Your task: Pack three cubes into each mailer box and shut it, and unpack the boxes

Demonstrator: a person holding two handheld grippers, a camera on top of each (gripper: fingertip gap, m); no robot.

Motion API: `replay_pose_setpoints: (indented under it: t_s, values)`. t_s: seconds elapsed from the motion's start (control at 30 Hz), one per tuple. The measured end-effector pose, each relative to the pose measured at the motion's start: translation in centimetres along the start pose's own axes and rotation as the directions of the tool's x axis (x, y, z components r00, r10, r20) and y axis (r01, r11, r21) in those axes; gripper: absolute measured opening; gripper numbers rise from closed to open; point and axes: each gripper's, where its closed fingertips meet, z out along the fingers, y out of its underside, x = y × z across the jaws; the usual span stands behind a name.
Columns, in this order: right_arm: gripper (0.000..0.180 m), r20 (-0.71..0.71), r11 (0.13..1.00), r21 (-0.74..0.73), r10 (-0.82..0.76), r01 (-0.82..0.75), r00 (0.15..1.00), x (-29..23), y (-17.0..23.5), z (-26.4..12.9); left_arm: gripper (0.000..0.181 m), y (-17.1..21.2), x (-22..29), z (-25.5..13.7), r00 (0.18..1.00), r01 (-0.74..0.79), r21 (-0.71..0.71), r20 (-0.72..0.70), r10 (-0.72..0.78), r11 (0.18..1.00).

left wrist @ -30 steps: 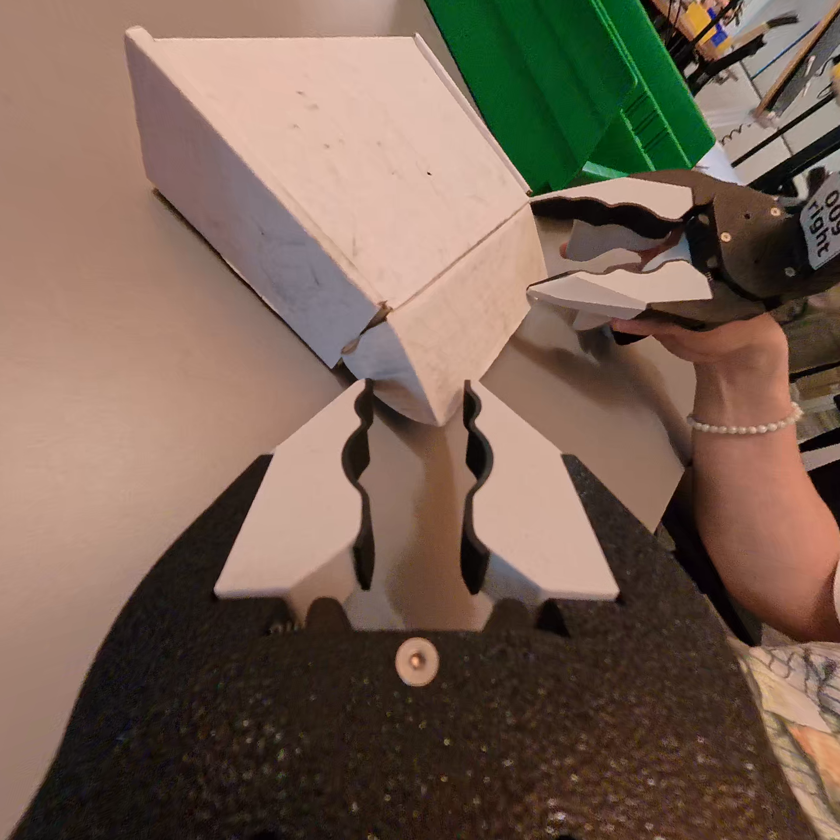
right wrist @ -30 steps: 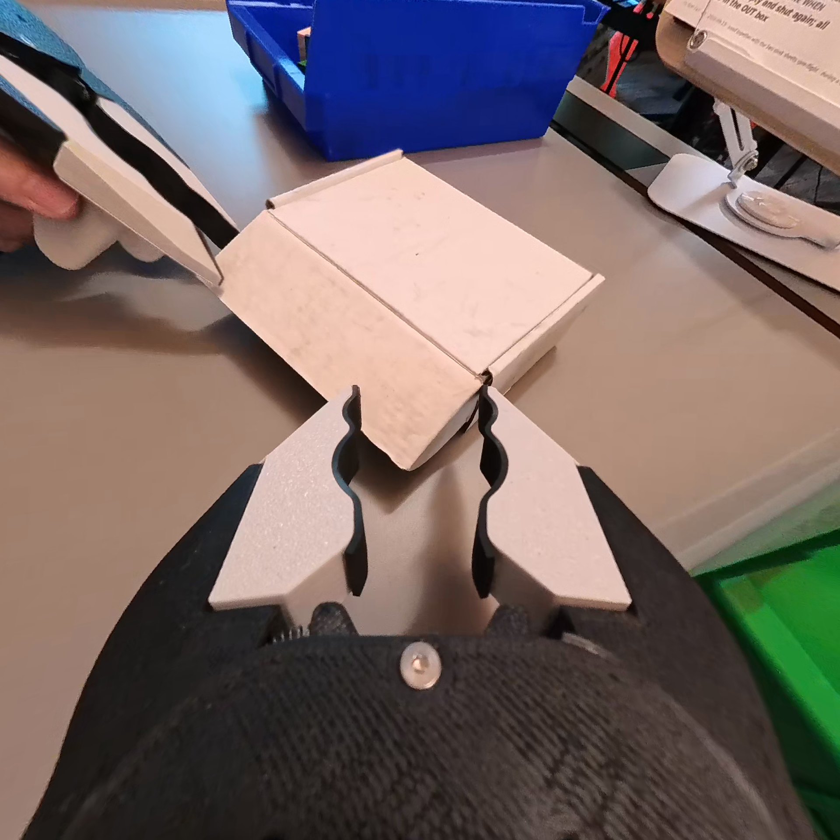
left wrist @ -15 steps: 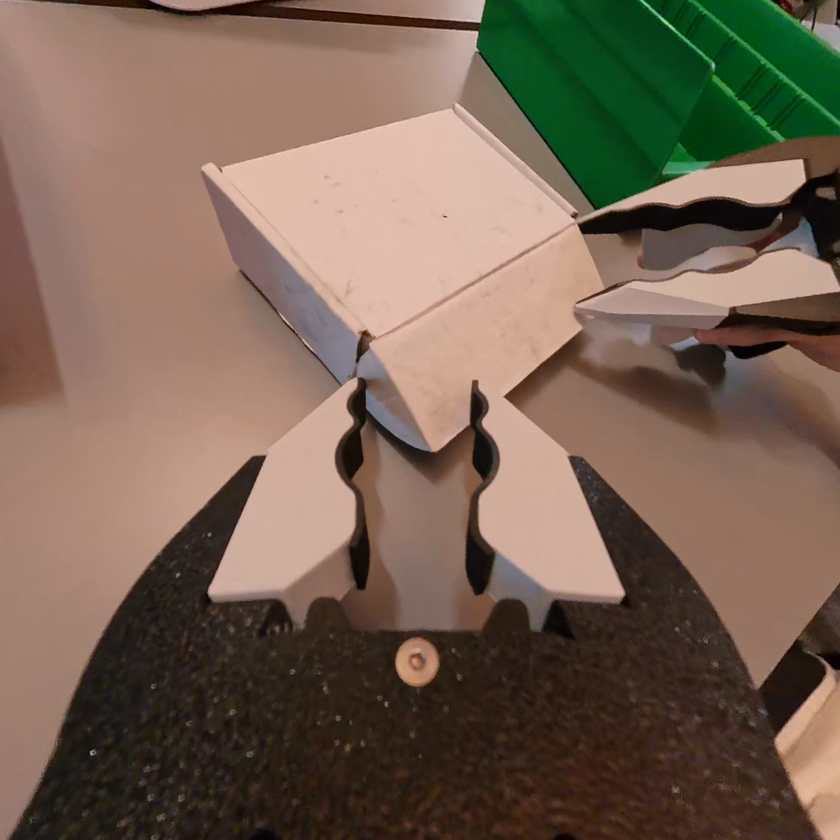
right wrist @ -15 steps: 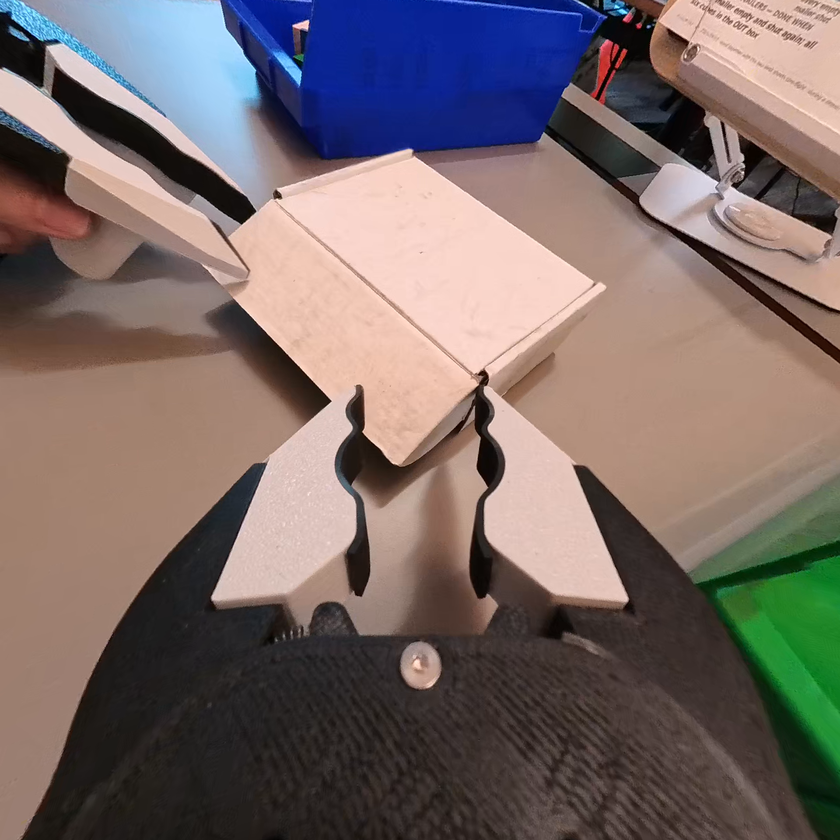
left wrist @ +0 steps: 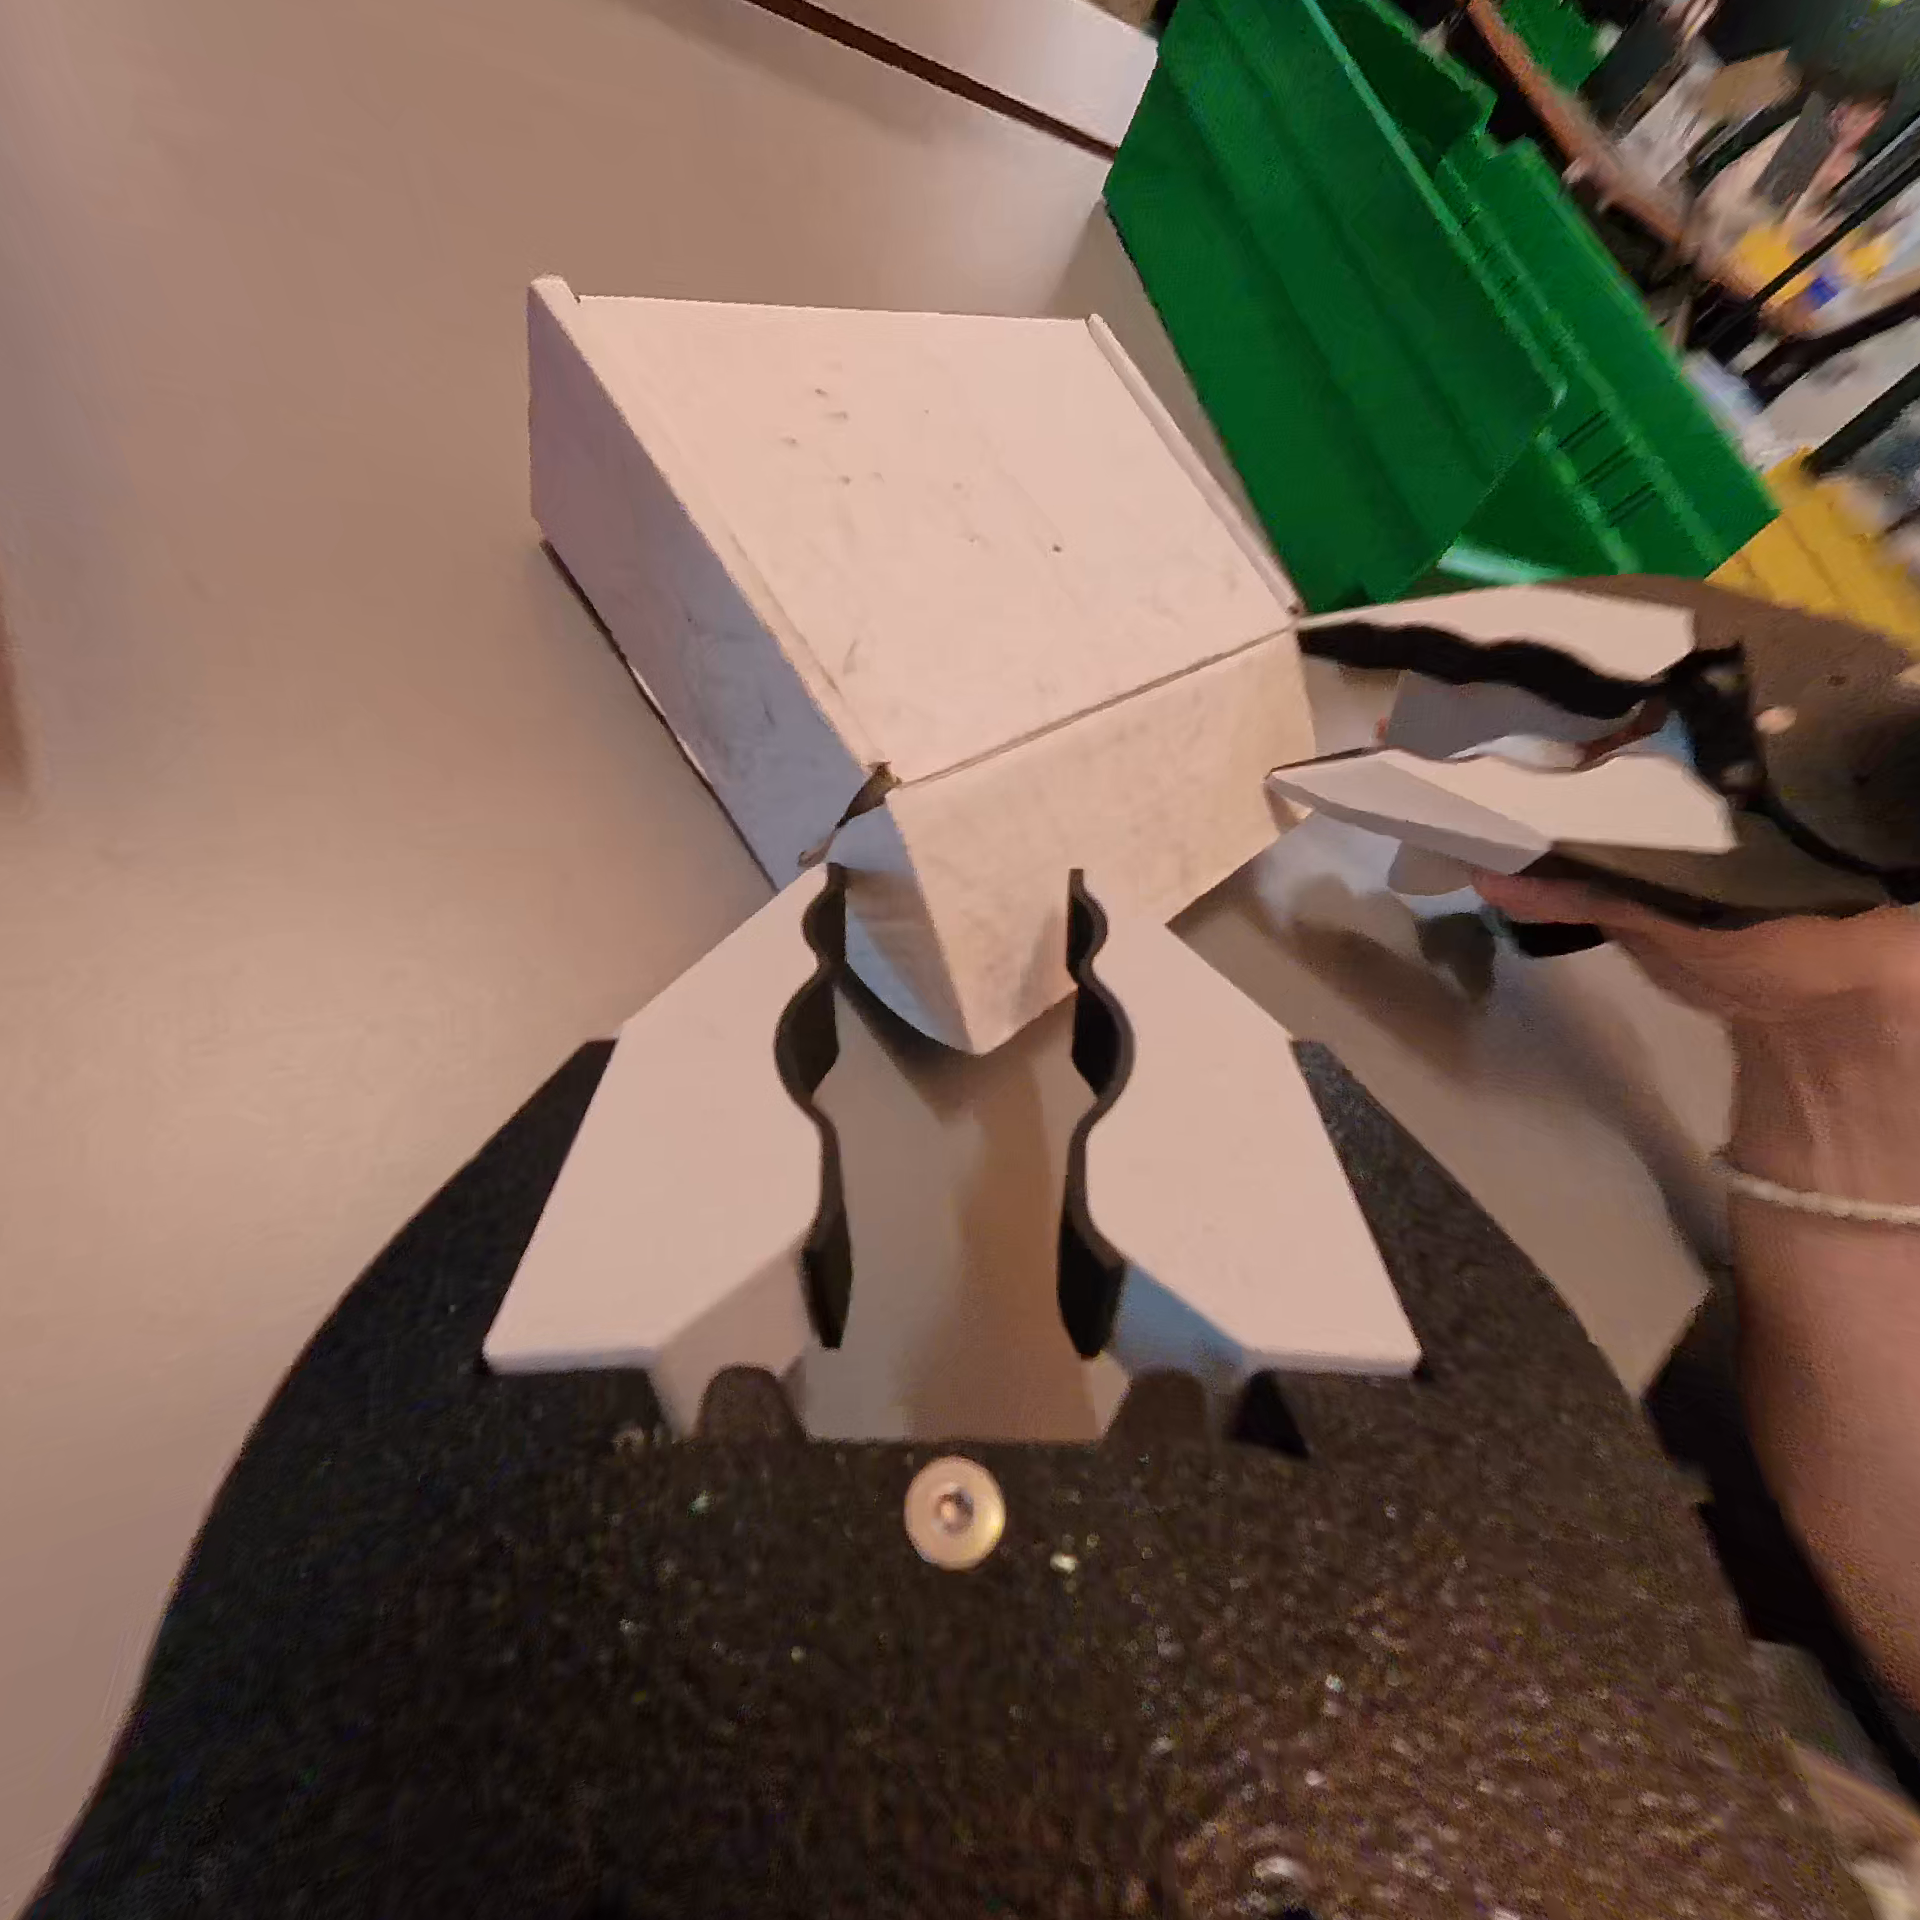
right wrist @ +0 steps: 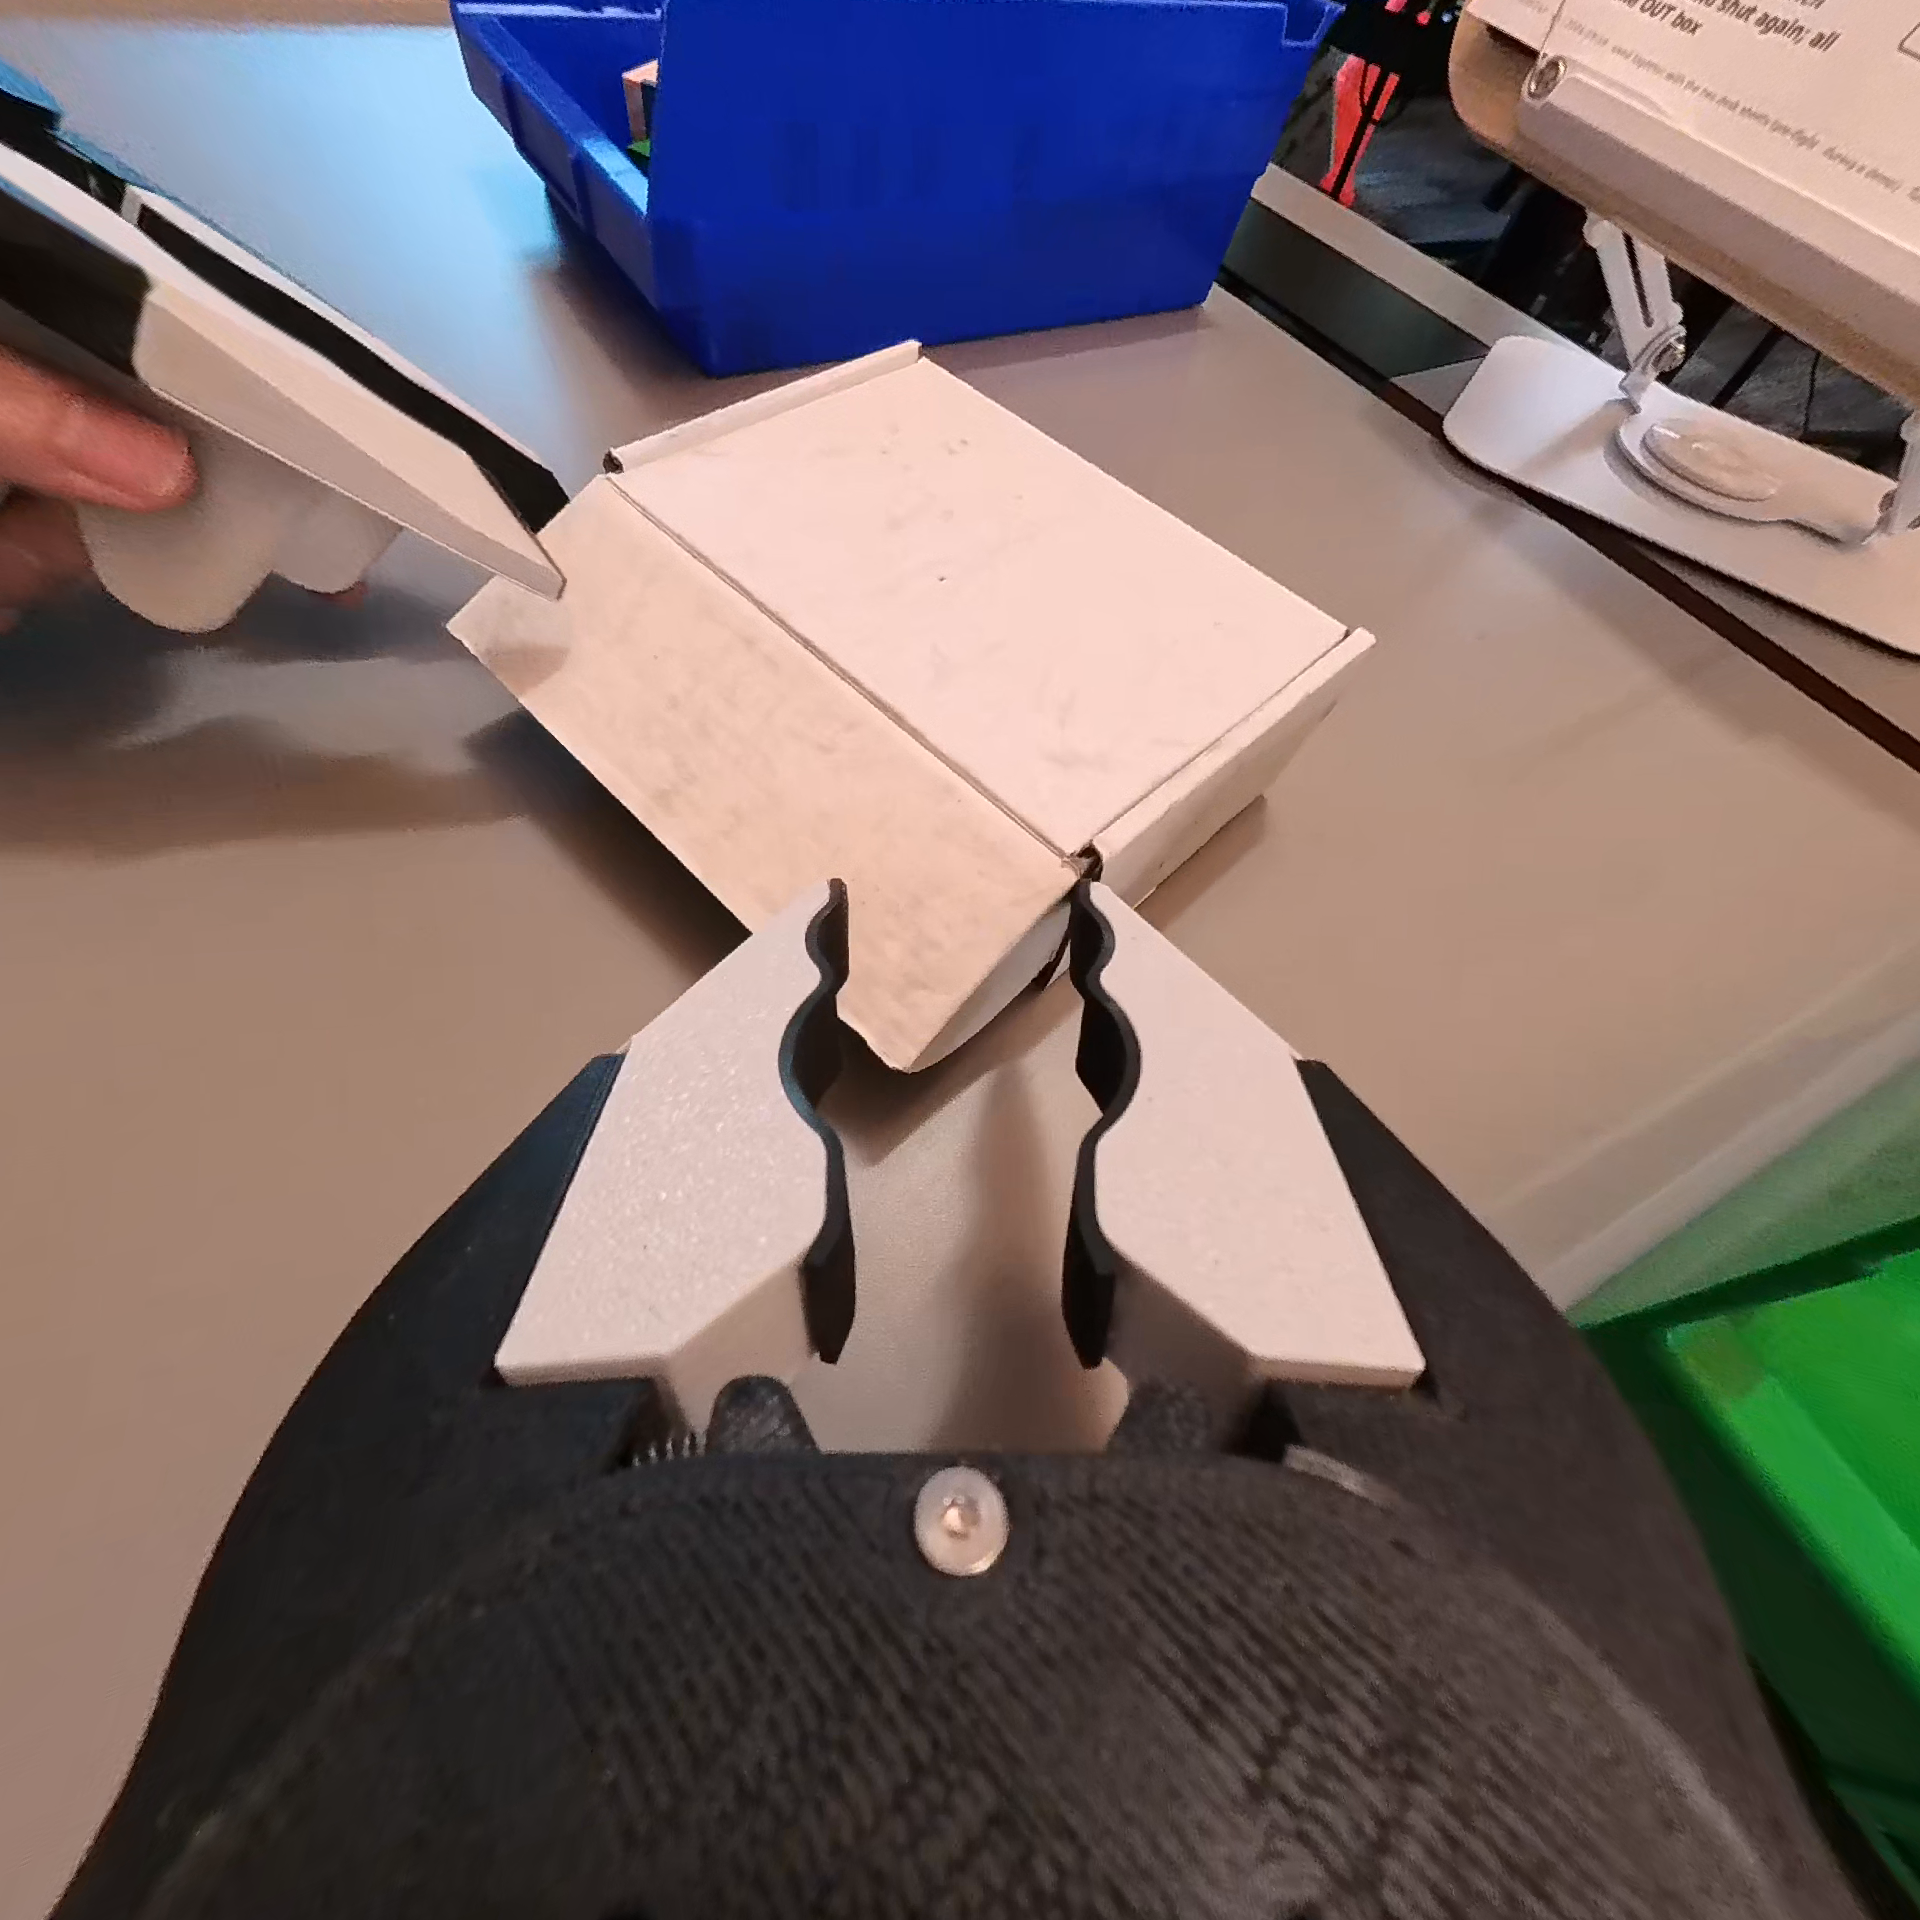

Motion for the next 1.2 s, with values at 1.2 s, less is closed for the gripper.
replay_pose_setpoints:
  t_s: [1.2]
  values:
    - [0.045, -0.065, 1.000, -0.015, 0.006, -0.007, 0.998, 0.4, -0.3, 0.9, 0.063, 3.0, 0.3, -1.5, 0.806, -0.591, -0.087, -0.027, 0.591, 0.802]
